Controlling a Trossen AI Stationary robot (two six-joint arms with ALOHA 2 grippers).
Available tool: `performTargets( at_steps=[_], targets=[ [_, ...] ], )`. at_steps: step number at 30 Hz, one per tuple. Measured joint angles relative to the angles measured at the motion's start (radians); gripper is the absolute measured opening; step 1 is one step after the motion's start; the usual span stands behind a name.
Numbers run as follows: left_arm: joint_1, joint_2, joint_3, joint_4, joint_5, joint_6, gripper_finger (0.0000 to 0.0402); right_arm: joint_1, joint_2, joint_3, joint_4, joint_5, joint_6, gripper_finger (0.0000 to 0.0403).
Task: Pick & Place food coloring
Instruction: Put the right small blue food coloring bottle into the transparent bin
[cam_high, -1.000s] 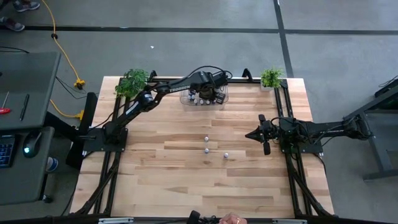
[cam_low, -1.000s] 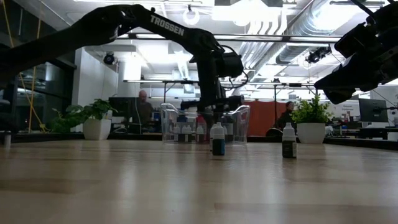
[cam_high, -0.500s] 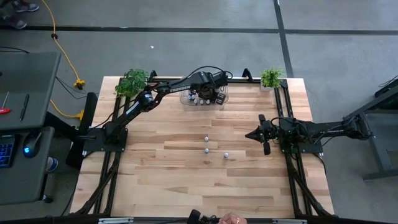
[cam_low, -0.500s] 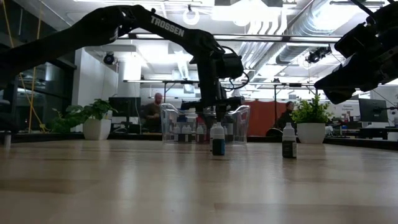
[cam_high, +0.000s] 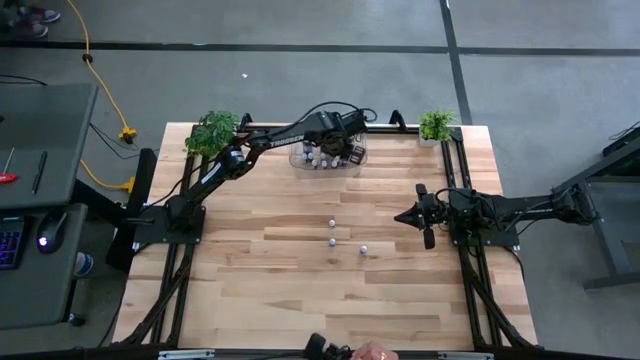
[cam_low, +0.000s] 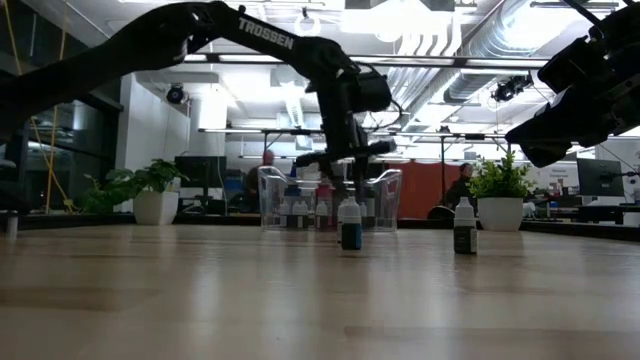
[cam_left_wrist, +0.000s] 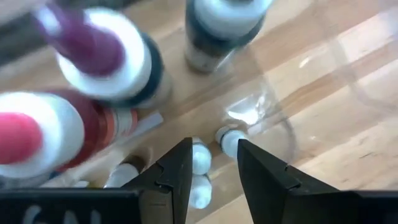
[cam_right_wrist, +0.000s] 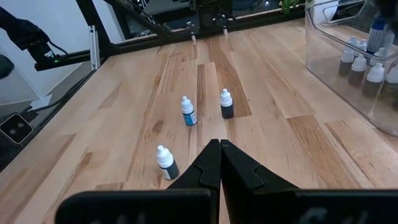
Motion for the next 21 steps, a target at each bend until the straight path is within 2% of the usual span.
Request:
performTargets(
  at_steps=[14,21],
  targets=[
    [0.006,-0.167,0.001,-0.011,-0.028,0.099,0.0124,0.000,0.001,0.000,0.000,0.000,0.000,0.0000],
    [-0.018,-0.254,0.001,-0.122,-0.023,0.193,0.0124,0.000,0.001,0.000,0.000,0.000,0.000,0.0000]
  ],
)
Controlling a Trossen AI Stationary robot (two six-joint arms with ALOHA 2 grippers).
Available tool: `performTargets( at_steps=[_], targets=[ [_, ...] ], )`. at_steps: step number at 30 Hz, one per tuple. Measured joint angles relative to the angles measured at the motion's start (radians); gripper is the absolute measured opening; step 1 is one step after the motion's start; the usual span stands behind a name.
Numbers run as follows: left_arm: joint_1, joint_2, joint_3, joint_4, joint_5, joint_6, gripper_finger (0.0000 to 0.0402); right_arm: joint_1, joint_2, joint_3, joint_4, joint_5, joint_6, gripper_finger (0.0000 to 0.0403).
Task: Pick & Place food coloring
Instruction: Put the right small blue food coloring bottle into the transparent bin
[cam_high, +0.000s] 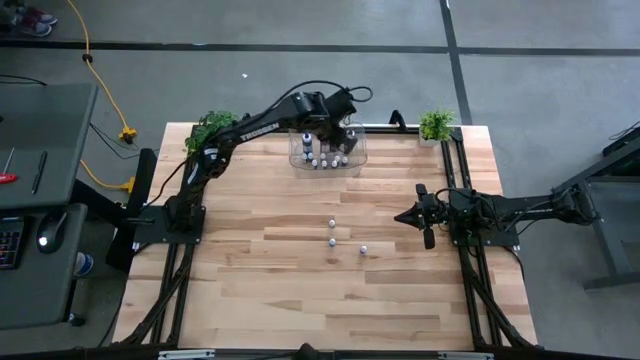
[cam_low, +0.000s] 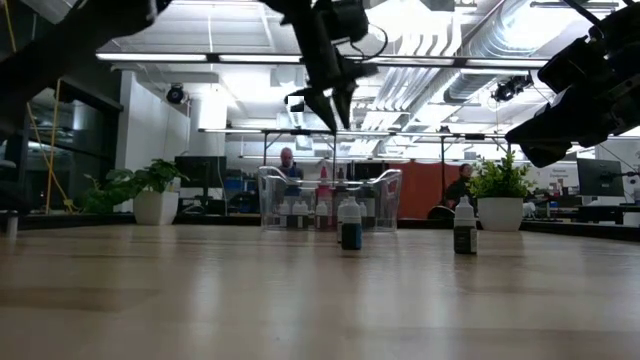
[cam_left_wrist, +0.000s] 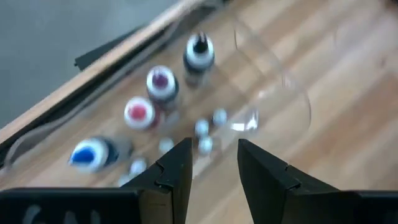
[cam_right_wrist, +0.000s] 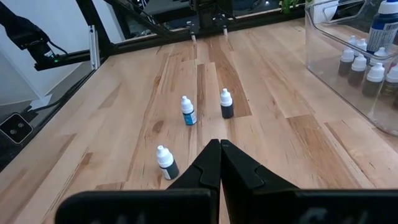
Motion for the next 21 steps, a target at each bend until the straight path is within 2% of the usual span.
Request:
performTargets(
  at_steps=[6,14,21],
  targets=[
    [-0.048,-0.061,0.000,-0.150,0.074,0.105,0.0124,0.000,0.000,0.000,0.000,0.000,0.000,0.0000],
    [-0.157,-0.108,0.000,-0.255,0.180,0.139,0.0124,0.000,0.000,0.000,0.000,0.000,0.000,0.0000],
    [-0.278,-0.109,-0.001,-0.309,0.186,0.338,0.0124,0.000,0.000,0.000,0.000,0.000,0.000,0.0000]
  ],
)
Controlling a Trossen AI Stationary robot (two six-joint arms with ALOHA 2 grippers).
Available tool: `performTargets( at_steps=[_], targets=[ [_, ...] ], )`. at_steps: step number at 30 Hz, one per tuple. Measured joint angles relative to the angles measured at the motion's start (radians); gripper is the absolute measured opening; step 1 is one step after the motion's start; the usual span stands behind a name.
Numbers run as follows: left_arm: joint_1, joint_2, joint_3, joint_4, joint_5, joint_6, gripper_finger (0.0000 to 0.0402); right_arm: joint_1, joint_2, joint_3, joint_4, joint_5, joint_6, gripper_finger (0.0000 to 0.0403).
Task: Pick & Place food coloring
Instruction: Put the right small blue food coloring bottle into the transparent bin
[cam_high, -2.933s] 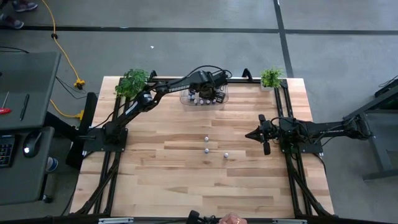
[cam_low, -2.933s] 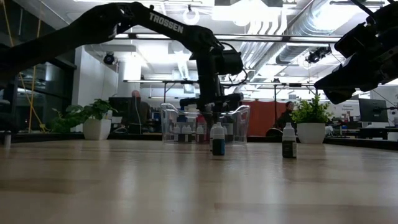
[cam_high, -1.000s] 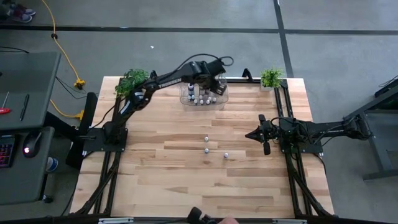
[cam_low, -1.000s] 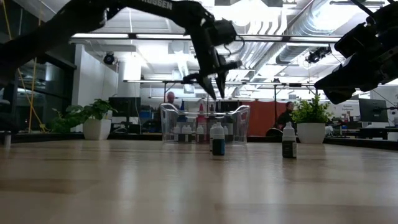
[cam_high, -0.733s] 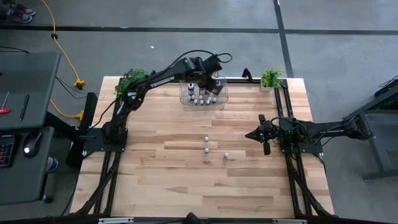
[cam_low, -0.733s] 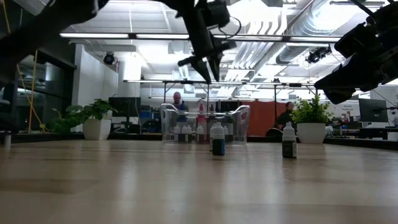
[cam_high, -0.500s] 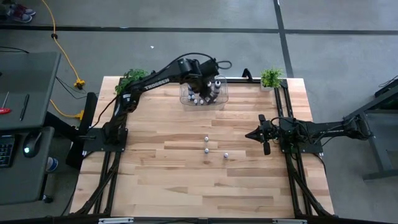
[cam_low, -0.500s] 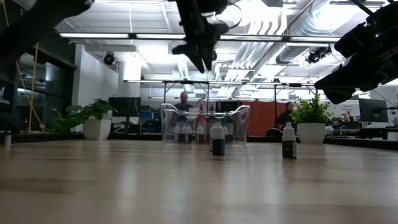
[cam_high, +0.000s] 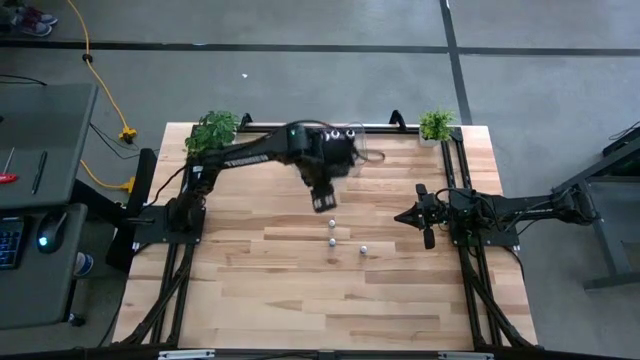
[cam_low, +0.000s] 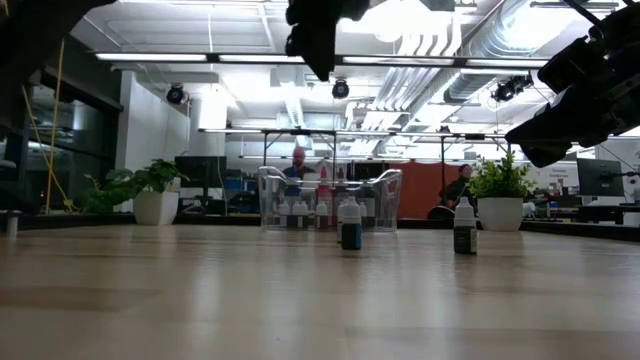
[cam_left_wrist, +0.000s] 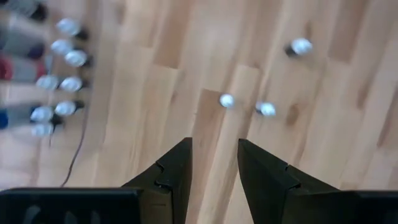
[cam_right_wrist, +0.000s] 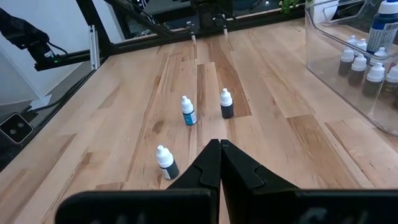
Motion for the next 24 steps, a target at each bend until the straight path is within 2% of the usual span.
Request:
performTargets(
  at_steps=[4,10,18,24],
  targets=[
    [-0.070,0.000,-0.006,-0.003,-0.001,0.116,0.0124,0.000,0.000,0.000,0.000,0.000,0.000,0.0000],
    [-0.151,0.002,-0.114,0.037,-0.002,0.216,0.0124,0.000,0.000,0.000,0.000,0.000,0.000,0.0000],
    [-0.229,0.002,-0.275,0.335,-0.048,0.319,0.0128,0.000,0.000,0.000,0.000,0.000,0.000,0.0000],
    [-0.256,0.002,-0.360,0.527,-0.047,0.396,0.0171,0.000,0.000,0.000,0.000,0.000,0.000,0.0000]
  ],
)
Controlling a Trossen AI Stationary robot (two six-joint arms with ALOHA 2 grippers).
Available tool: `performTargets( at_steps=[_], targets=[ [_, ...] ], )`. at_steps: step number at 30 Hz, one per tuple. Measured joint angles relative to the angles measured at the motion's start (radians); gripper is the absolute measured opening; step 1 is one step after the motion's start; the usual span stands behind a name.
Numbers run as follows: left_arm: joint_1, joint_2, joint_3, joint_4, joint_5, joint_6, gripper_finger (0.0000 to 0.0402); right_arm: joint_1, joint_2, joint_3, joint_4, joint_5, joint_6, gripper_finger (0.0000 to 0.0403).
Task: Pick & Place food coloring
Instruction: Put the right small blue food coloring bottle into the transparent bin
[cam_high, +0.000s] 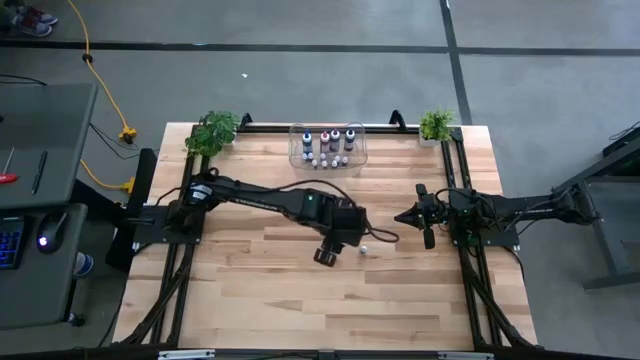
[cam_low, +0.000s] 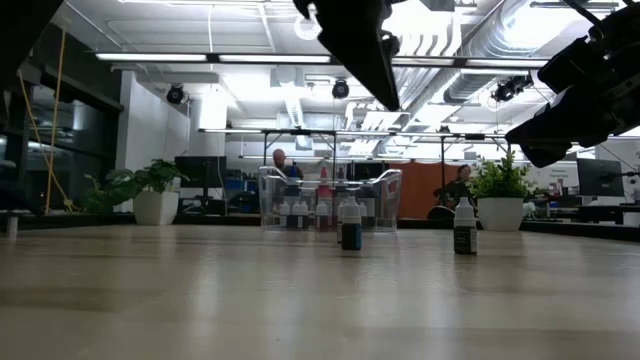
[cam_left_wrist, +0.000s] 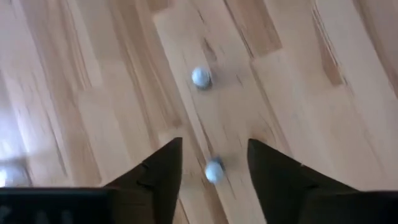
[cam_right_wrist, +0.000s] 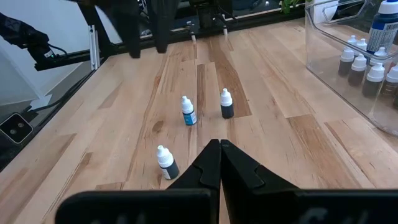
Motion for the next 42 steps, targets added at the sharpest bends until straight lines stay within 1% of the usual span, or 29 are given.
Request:
performTargets(
  at_steps=[3,6,9,13,15,17,18,20,22,24,27,29,32,34,37,42],
  targets=[
    [0.001,0.000,-0.040,0.097,0.002,0.027,0.0205,0.000,0.000,0.000,0.000,0.000,0.000,0.0000],
    [0.001,0.000,-0.075,0.174,0.030,0.029,0.0235,0.000,0.000,0.000,0.000,0.000,0.000,0.0000],
    [0.007,0.000,-0.108,0.259,0.068,0.027,0.0250,0.000,0.000,0.000,0.000,0.000,0.000,0.0000],
    [0.020,0.028,-0.121,0.295,0.080,0.025,0.0252,0.000,0.000,0.000,0.000,0.000,0.000,0.0000],
    [0.030,0.035,-0.125,0.272,0.078,0.024,0.0253,0.000,0.000,0.000,0.000,0.000,0.000,0.0000],
    [0.037,0.062,-0.118,0.333,0.079,0.025,0.0253,0.000,0.000,0.000,0.000,0.000,0.000,0.0000],
    [0.038,0.070,-0.119,0.334,0.079,0.020,0.0253,0.000,0.000,0.000,0.000,0.000,0.000,0.0000],
    [0.049,0.075,-0.127,0.317,0.106,0.003,0.0253,0.000,-0.001,0.000,-0.003,0.000,0.000,0.0000],
    [0.051,0.094,-0.117,0.381,0.135,-0.002,0.0253,0.000,-0.001,0.000,-0.003,0.000,0.000,0.0000],
    [0.055,0.098,-0.116,0.344,0.145,-0.023,0.0253,0.000,0.000,0.000,-0.004,0.000,0.000,0.0000],
    [0.054,0.126,-0.107,0.396,0.149,-0.026,0.0253,0.000,0.000,0.000,-0.004,0.000,0.000,0.0000],
    [0.055,0.130,-0.111,0.372,0.157,-0.028,0.0253,0.000,0.000,0.000,-0.004,0.000,0.000,0.0000],
    [0.055,0.149,-0.106,0.406,0.174,-0.028,0.0253,0.000,0.000,0.000,-0.005,0.000,0.000,0.0000],
    [0.055,0.159,-0.111,0.385,0.182,-0.028,0.0253,0.000,0.000,0.000,-0.005,0.000,0.000,0.0000],
    [0.054,0.178,-0.109,0.415,0.184,-0.028,0.0253,0.000,0.000,0.000,-0.005,0.000,0.000,0.0000],
    [0.054,0.179,-0.109,0.408,0.183,-0.028,0.0253,0.000,0.000,0.000,-0.003,0.000,0.000,0.0000]
  ],
)
